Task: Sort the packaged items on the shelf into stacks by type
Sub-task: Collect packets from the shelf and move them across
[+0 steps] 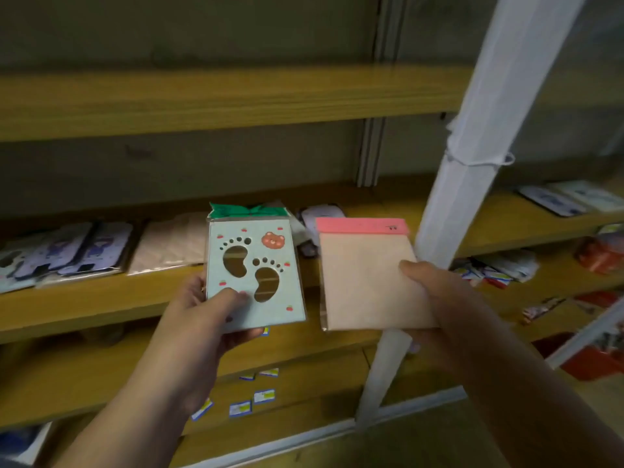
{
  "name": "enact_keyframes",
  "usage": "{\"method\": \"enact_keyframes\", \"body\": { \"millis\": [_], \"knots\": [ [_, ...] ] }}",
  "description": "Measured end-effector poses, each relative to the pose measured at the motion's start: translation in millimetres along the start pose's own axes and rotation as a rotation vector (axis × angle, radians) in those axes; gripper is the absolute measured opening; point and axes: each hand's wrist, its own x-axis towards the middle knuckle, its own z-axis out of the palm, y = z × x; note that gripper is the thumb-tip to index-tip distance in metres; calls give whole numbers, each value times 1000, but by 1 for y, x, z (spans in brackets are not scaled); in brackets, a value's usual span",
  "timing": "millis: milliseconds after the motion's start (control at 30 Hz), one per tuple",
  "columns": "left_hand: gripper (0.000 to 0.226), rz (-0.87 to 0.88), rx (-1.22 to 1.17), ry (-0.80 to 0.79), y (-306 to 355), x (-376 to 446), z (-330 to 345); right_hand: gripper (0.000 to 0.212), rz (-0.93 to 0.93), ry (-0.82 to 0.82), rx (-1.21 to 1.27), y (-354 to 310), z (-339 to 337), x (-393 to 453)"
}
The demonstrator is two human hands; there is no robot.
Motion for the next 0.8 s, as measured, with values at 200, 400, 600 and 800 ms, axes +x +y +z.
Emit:
{"method": "enact_keyframes", "body": {
  "millis": [200,400,600,800],
  "knots": [
    [28,35,-26,-10,-24,-66,84,26,-58,-111,54,-16,-105,-51],
    [28,13,-3,-79,-53,-106,179,32,-31,-133,250,-30,-209,-66],
    [35,-48,58,-210,-68,-99,275,36,-53,-104,377,-38,-300,-48],
    [36,-115,68,-284,-93,-65,364,24,-114,-39,509,-40,-372,-18]
  ]
}}
